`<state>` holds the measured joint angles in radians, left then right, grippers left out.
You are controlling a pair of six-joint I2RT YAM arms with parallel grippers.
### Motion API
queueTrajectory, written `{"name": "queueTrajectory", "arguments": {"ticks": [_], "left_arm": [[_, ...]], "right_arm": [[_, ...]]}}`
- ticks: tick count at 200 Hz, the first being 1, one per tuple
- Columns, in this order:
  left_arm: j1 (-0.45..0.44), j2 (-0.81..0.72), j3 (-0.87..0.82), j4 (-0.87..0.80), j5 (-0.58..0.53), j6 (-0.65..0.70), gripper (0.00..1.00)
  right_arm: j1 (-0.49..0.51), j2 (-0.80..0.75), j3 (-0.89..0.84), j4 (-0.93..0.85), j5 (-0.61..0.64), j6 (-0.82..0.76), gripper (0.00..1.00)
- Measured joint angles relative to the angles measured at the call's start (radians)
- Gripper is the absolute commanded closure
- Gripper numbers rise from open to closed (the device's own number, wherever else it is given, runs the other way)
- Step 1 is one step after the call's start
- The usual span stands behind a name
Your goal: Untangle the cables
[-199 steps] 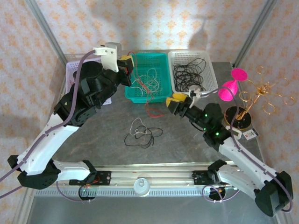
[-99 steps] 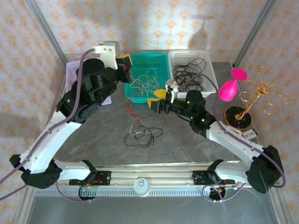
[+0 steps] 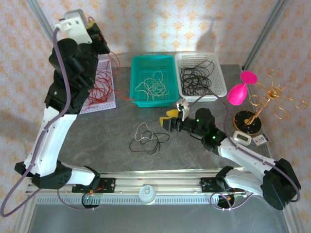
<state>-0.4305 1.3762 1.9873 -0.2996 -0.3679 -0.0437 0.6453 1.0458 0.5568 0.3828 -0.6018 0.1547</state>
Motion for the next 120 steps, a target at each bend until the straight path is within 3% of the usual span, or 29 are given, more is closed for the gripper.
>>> {"name": "queueTrajectory", "arguments": {"ticks": [48,120], "left_arm": [[0.181,0.124,0.12,0.055,0.001,0.045,1.0],[0.523,0.304,0.123,0.111,0.2,-0.08,1.0]], "right_arm": [[0.0,-0.032,-0.046,0.002,0.024,0.044,0.36],[0.0,-0.038,-0.068,0.014,0.034,0.081,0.36]]}}
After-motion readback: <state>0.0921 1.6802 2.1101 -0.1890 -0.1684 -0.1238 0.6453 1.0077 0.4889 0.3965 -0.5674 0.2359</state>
